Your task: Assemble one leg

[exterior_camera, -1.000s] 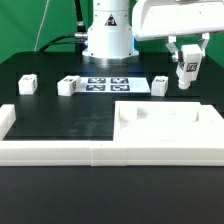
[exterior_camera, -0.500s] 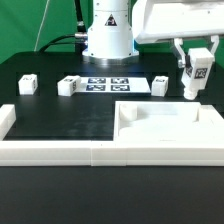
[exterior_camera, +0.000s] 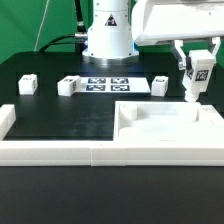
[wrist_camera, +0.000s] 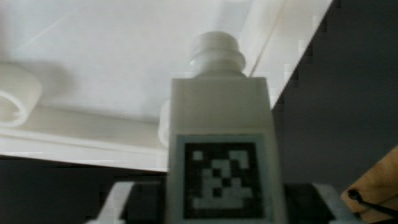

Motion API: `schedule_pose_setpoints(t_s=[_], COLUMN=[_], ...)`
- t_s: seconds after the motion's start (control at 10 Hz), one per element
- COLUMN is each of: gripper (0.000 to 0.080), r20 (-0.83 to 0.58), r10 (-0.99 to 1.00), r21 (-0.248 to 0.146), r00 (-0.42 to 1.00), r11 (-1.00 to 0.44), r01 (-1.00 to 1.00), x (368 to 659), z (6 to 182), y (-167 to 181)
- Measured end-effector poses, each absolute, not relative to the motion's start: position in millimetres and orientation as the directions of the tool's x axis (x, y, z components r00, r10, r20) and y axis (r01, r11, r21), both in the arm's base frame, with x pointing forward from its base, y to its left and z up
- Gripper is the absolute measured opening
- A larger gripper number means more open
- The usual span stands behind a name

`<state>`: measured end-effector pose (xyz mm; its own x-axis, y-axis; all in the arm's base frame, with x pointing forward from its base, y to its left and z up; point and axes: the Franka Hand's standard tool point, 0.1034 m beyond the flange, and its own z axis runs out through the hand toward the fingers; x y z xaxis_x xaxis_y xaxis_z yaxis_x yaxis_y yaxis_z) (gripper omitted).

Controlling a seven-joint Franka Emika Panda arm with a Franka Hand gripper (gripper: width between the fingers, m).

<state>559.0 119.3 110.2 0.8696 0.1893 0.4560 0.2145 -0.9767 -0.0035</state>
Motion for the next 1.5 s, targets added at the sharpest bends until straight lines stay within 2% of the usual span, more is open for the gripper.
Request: schedule_pose_setpoints(t_s=[0.1,0.2,0.3,0.4,0.8,1.2,1.5], gripper=[0.0291,0.0291,0.0291,0.0291,0.0291,0.0291,0.0291], r20=[0.490,0.582,0.523,0.540,0.555,0.547,0.560], r10=[0.192,0.190,0.193,0.192,0.180,0.180,0.182], r21=[0.007,0.037,0.022,0.023,0.017,0.017,0.021], r00=[0.851,0.791,0.830,0.819,0.812,0.818,0.808], r11=[-0.976,-0.977,-0.977,-0.977,-0.979,-0.979,-0.978], r01=[0.217,0.208,0.214,0.214,0.205,0.205,0.205], x=[564,576,580,597,631,633,632], z=[114.8,117.3,103.6,111.9,105.2,90.6,86.3], y=[118,111,113,113,116,116,118])
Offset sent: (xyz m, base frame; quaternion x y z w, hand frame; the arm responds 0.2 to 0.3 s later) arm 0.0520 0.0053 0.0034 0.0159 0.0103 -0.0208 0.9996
